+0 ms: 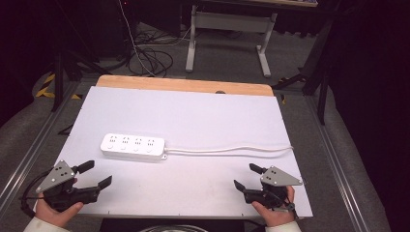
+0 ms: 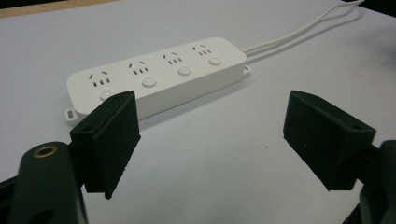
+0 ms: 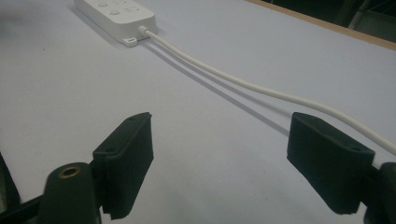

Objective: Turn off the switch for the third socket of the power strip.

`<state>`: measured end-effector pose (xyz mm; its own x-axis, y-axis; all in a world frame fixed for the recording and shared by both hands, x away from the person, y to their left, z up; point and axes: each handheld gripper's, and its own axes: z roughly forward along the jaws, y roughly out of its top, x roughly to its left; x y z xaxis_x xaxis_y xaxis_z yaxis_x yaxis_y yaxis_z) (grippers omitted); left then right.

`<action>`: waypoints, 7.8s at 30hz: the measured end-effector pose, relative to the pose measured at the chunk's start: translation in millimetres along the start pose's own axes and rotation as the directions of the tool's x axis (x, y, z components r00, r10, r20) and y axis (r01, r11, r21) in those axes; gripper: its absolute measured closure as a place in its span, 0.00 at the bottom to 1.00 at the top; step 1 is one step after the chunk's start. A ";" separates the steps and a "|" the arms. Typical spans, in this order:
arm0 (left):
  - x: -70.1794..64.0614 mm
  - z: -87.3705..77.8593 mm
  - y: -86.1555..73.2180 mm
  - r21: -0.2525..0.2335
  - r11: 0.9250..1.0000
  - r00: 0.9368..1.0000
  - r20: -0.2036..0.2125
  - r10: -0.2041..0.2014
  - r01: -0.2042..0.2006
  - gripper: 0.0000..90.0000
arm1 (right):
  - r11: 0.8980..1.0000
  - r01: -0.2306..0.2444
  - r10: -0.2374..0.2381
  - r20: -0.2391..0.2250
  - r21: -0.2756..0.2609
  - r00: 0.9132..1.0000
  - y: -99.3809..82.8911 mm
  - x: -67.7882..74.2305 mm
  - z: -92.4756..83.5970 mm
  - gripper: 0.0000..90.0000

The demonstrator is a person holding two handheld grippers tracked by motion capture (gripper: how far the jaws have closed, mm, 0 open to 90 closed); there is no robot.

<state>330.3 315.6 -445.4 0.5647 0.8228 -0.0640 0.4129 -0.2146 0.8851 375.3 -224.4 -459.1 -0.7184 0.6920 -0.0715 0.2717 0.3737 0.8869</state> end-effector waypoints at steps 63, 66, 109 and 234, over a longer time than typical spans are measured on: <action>28.9 56.3 76.2 0.102 0.995 1.000 -0.016 -0.005 0.006 0.25 | 1.000 0.006 -0.006 -0.012 0.012 1.000 -0.9 0.0 2.7 0.26; 30.6 58.2 75.9 0.107 0.994 1.000 -0.022 -0.004 0.007 0.26 | 1.000 0.007 -0.007 -0.012 0.012 1.000 -0.9 0.0 2.6 0.26; 46.9 107.2 68.5 0.364 0.931 0.998 -0.059 0.038 -0.014 1.00 | 1.000 0.012 -0.012 -0.027 0.019 1.000 -1.3 0.0 4.1 0.27; 34.7 93.7 71.5 0.300 0.954 0.994 -0.111 0.025 0.010 1.00 | 1.000 0.012 -0.012 -0.029 0.020 1.000 -1.9 -0.6 2.9 0.27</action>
<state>446.4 279.5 -427.5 0.4919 0.8706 0.0095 0.6137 -0.3545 0.7054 377.0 -223.7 -462.0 -0.7397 0.6694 -0.0689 0.2757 0.3948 0.8764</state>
